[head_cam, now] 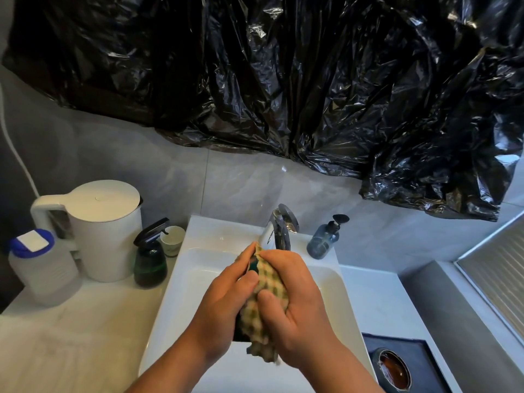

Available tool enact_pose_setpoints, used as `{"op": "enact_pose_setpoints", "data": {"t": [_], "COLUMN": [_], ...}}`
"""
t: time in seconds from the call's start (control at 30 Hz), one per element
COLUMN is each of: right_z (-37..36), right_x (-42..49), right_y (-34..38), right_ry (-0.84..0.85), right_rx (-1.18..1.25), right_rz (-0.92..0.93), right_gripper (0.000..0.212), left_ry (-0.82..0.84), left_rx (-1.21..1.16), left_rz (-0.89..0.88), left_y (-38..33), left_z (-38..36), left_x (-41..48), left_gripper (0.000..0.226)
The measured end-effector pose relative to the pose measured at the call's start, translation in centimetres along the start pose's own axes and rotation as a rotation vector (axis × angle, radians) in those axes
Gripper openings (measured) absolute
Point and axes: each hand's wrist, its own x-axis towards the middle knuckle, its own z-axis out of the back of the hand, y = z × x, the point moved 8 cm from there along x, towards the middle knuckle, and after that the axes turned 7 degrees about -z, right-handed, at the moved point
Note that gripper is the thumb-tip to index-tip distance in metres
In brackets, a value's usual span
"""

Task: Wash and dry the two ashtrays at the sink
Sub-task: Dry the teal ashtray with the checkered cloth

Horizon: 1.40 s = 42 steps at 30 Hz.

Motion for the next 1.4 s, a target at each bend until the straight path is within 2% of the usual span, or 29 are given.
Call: {"op": "enact_pose_setpoints", "data": {"t": [0.13,0.23,0.3,0.43,0.5,0.6,0.7,0.77,0.83,0.93,1.0,1.03,1.1,1.2,1.3,1.4], "right_z": [-1.0,-1.6,-1.5,-1.9,-2.3,-2.6,-2.7,-2.7,-2.9,-3.3,-3.5,-3.5,-3.0,-2.5,-2.2,-2.0], "right_x": [0.2,0.0,-0.3,-1.3,-1.2,-0.9,-0.4,-0.1,0.3,0.6,0.2,-0.2,-0.7,-1.1,-1.2,-0.9], "right_y": [-1.2,-1.4,-0.4,-0.1,-0.2,-0.4,-1.0,-1.5,-2.4,-3.2,-3.2,-3.1,-2.2,-0.9,-0.6,-0.9], "right_ry": [0.015,0.027,0.009,0.002,0.026,0.025,0.014,0.003,0.016,0.022,-0.001,-0.021,-0.064,-0.060,-0.029,0.012], "right_rx": [0.223,0.283,0.177,-0.012,-0.081,-0.127,-0.025,0.083,0.298,0.536,0.569,0.549,0.373,0.143,-0.060,-0.090], "right_rz": [-0.259,-0.348,-0.262,-0.068,0.015,0.147,0.056,-0.073,-0.246,-0.381,-0.408,-0.403,-0.279,-0.079,0.140,0.169], "right_gripper": [0.037,0.035,0.037,0.059,0.068,0.067,0.059,0.049,0.040,0.034,0.036,0.039,0.048,0.063,0.068,0.068], "left_ry": [-0.028,-0.065,-0.097,-0.162,-0.170,-0.171,-0.175,-0.164,-0.162,-0.158,-0.158,-0.155,-0.161,-0.150,-0.144,-0.138], "left_rx": [0.058,0.035,-0.059,-0.307,-0.366,-0.339,-0.270,-0.197,-0.111,-0.042,-0.059,-0.084,-0.203,-0.384,-0.367,-0.300], "left_rz": [-0.015,-0.026,0.020,0.240,0.344,0.413,0.383,0.318,0.233,0.167,0.165,0.172,0.207,0.317,0.414,0.417], "left_y": [0.2,0.0,0.0,0.7,1.4,2.2,2.2,1.7,0.9,0.5,0.6,0.6,0.6,1.1,2.0,2.3], "left_z": [0.3,0.5,0.6,0.0,-0.3,-0.1,0.2,0.4,0.6,0.7,0.6,0.5,0.2,-0.5,-0.6,-0.4], "left_x": [-0.2,-0.3,-0.3,-0.4,-0.6,-0.6,-0.5,-0.3,0.1,0.3,0.4,0.5,0.5,0.2,-0.2,-0.2], "left_gripper": [0.065,0.069,0.066,0.039,0.045,0.048,0.044,0.039,0.032,0.047,0.040,0.034,0.027,0.038,0.047,0.047]}}
